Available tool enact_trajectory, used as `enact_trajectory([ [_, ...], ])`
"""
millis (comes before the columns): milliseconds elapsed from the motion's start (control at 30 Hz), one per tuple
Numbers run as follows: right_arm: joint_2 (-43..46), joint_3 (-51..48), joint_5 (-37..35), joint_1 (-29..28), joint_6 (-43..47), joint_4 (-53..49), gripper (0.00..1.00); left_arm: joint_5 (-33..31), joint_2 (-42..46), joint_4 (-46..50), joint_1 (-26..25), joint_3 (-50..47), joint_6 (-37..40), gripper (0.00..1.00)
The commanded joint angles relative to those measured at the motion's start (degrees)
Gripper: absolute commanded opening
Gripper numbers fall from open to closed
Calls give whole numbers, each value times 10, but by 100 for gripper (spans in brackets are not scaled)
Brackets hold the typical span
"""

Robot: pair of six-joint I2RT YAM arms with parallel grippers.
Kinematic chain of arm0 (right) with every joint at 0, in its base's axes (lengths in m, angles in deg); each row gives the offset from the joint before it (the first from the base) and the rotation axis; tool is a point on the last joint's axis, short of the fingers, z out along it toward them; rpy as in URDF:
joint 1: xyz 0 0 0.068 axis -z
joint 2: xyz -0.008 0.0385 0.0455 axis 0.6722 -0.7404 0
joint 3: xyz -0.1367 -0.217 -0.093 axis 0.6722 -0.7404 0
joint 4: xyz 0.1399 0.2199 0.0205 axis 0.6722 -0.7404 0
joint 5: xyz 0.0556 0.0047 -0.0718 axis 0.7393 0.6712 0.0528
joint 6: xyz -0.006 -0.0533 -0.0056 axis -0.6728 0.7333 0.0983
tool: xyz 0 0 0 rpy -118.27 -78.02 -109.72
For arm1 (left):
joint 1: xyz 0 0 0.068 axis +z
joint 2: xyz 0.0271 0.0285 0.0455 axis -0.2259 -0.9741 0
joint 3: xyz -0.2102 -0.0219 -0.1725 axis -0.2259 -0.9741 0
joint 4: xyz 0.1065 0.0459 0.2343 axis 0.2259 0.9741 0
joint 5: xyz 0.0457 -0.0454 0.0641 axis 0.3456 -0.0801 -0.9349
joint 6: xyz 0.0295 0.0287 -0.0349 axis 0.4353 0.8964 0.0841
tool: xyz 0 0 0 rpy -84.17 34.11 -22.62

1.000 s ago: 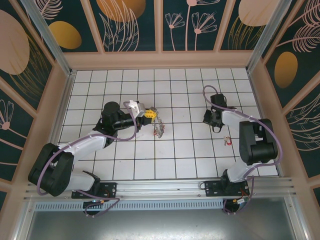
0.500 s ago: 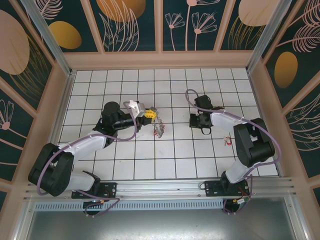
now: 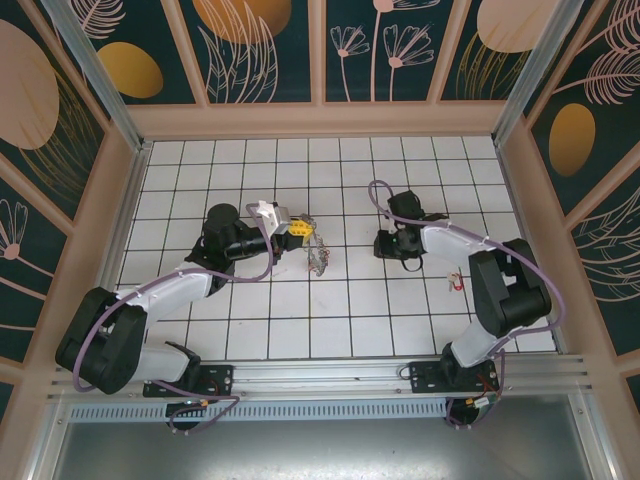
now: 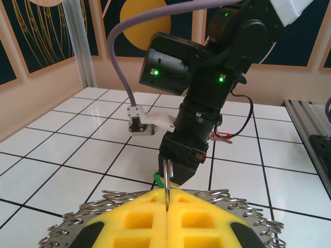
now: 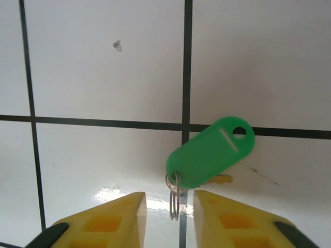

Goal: Put the keys on the keyring

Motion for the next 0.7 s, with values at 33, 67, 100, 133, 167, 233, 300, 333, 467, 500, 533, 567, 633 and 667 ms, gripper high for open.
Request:
enact_trajectory([
  [33,60,27,-18,-1,-13,-25,35,2,14,-26,-4,-1,-1,0],
  [67,76,29,-27,-1,-21,-23,35,1,14,-25,-4,-1,-2,0],
  [100,91,30,-35,-1,-25,-21,39,0,13,-25,-3,-1,-1,0],
  [133,106,32,-44,-1,-28,-20,56,0,13,-25,-4,-1,0,0],
  [167,120,34,-56,-2,-32,-18,67,1,14,-25,-3,-1,-1,0],
  [233,153,39,-99,-2,-62,-9,72,1,14,-26,-4,-1,-1,0],
  [300,179,38,-120,-2,-67,4,74,1,13,-26,-4,0,0,0],
  [333,194,30,-127,1,-66,22,79,1,12,-26,-4,0,0,0],
  [467,214,1,-145,11,-79,55,99,4,9,-28,-3,3,0,0],
  [500,209,-3,-118,23,-83,52,99,4,9,-28,-4,3,0,0],
  [533,197,-7,-42,38,-70,55,99,4,9,-27,-4,3,0,0],
  [567,185,-10,-6,51,-72,53,99,3,10,-27,-4,2,0,0],
  [633,160,-15,16,56,-72,48,92,3,11,-27,-4,1,0,0],
  [667,151,-16,0,49,-72,42,87,3,11,-27,-4,0,0,0],
])
